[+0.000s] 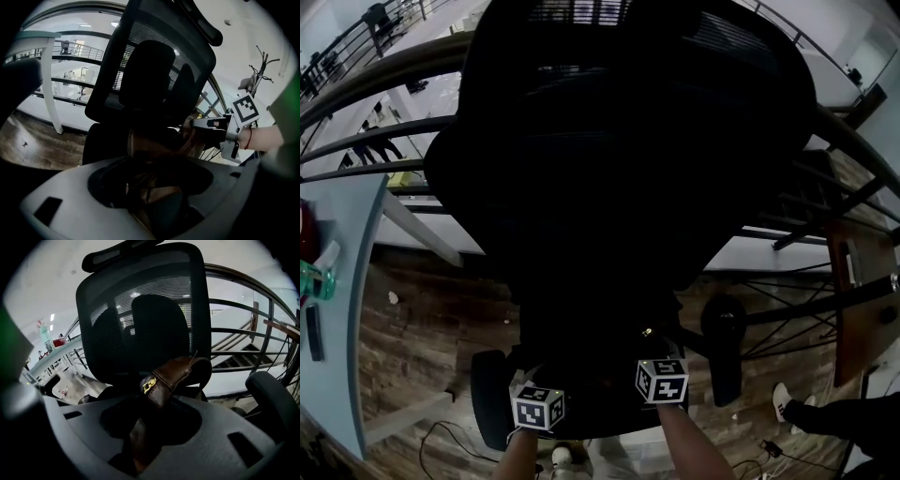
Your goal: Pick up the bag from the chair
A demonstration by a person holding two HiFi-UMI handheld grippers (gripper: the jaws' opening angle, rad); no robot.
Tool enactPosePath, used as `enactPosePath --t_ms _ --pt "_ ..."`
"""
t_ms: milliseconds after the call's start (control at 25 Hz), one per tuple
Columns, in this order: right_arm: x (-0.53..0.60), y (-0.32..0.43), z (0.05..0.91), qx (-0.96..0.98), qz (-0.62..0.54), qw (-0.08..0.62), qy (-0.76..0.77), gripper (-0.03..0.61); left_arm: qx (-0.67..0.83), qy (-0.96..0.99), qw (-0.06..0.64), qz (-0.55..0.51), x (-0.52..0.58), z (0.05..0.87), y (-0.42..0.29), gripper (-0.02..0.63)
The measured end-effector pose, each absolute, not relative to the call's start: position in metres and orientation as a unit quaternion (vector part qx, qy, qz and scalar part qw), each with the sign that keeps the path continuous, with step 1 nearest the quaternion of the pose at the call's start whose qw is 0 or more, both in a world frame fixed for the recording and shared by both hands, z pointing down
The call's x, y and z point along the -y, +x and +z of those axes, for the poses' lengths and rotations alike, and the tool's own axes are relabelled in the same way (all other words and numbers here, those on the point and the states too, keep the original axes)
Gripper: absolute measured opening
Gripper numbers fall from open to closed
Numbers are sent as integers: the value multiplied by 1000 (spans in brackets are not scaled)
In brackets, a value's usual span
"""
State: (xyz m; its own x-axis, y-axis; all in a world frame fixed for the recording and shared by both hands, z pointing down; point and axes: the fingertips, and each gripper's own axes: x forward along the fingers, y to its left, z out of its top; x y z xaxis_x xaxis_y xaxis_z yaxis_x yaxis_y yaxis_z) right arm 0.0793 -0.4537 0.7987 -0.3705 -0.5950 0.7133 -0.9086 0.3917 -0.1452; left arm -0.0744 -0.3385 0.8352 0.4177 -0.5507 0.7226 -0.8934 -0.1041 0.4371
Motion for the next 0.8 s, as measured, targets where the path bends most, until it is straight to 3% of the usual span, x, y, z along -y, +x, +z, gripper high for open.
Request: enactPosePath --t_ms 80,120,280,800 --pt "449 79 797 783 264 295 480 93 518 707 433 209 335 834 -81 205" --pt "447 80 796 782 261 298 481 67 527 701 430 213 334 833 -85 31" --pt "443 83 790 781 259 298 483 37 532 698 431 209 330 827 -85 28" --pt "424 97 747 782 247 277 500 25 536 713 413 185 317 784 -74 18"
